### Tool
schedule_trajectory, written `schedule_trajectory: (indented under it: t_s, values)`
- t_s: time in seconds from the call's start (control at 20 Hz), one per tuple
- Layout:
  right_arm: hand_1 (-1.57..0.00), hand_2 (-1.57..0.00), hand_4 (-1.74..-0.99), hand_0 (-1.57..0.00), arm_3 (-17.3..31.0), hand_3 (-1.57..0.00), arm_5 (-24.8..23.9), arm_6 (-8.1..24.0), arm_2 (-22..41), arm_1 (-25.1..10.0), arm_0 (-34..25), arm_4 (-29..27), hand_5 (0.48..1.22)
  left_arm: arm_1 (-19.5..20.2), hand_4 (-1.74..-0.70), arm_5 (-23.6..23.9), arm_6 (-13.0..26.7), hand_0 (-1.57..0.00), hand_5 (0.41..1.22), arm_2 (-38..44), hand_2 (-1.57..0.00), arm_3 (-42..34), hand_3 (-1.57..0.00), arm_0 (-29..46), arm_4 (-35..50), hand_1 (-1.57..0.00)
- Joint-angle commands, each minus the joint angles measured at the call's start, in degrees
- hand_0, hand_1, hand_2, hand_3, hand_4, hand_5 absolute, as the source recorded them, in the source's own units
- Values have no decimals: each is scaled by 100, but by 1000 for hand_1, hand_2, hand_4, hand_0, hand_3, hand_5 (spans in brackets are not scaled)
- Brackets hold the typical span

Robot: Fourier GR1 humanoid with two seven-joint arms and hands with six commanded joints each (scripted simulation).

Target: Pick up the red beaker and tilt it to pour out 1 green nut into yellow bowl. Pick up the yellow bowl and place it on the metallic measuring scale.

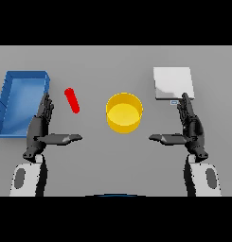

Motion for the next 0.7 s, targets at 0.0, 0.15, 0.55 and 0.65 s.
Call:
schedule_trajectory:
  t_s: [0.0,0.15,0.55,0.65]
  values:
    - [1,1,-1245,1,-1,1,-6,0,1,2,0,0,681,2,-1204,3,-1,1,652,3,1,-1,1,1,4,1]
    - [1,1,-1245,1,-3,1,-10,-1,12,10,3,8,681,16,-1204,-9,-6,1,652,9,1,-7,1,11,15,1]
    - [1,1,-1235,1,-663,1,-313,-583,705,-427,629,1514,678,355,-1224,-74,297,1,660,-592,1,-849,1,541,-731,1]
    - [1,1,-1245,1,-775,1,-246,-581,702,-440,618,1431,681,426,-1230,-118,310,1,662,-571,1,-778,1,494,-743,1]
